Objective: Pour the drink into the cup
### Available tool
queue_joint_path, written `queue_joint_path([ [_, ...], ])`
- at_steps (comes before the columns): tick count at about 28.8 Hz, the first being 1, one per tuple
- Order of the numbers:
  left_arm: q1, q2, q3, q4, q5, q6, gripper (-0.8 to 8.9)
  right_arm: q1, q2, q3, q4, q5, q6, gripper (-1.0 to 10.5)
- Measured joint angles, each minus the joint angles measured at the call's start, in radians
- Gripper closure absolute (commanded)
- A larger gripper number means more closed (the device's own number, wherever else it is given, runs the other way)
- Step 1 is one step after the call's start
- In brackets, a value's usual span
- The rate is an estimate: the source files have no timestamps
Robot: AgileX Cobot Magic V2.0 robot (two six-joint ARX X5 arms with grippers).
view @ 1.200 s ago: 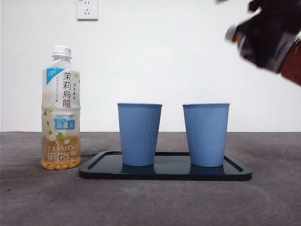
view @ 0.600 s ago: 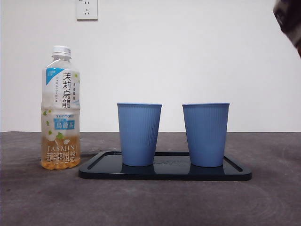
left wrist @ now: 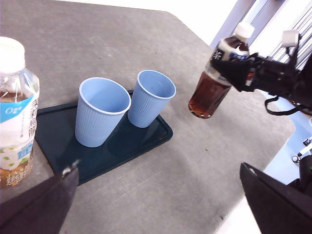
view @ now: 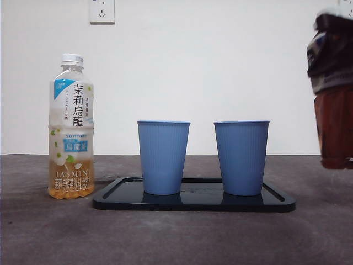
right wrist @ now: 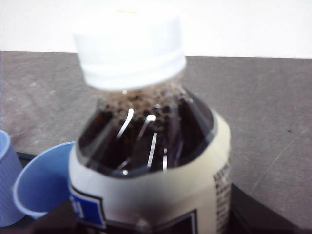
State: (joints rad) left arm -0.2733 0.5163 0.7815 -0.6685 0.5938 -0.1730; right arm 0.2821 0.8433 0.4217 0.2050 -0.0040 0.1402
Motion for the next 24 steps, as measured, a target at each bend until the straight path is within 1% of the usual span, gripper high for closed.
queue_joint_path([
  [4,0.0,0.0,0.0,0.0,-0.002,0.027,2.84,0.0,0.099,-0.003,0.121,0.0,0.004,7.8],
  [10,0.0,0.001,0.0,0.001,-0.066,0.082,2.84,0.0,0.238,-0.003,0.299,0.0,0.006,7.8],
  [16,0.0,0.002,0.0,0.004,-0.072,0.11,2.84,0.0,0.345,-0.003,0.382,0.0,-0.002,7.8],
  [24,0.0,0.001,0.0,0.004,-0.072,0.112,2.84,-0.001,0.418,-0.003,0.42,0.007,-0.029,7.8],
])
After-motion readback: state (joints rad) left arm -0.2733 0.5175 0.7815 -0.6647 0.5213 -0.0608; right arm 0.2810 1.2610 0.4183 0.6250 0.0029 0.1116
